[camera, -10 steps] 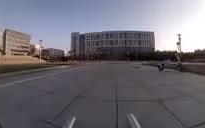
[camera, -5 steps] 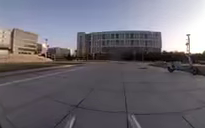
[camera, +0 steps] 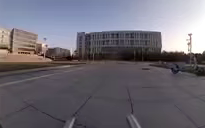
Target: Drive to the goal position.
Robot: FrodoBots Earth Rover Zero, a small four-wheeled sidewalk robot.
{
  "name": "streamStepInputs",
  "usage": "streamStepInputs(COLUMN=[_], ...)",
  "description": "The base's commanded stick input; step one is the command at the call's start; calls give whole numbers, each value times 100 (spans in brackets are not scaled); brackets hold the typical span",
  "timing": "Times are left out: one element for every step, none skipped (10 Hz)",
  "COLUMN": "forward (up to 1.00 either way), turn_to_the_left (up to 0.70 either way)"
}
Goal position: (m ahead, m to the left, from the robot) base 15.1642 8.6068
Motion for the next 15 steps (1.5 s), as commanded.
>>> streamStepInputs(forward=[70,70,70,70,70,70,70,70,70,70,70,70,70,70,70], turn_to_the_left=[0,0,0,0,0,0,0,0,0,0,0,0,0,0,0])
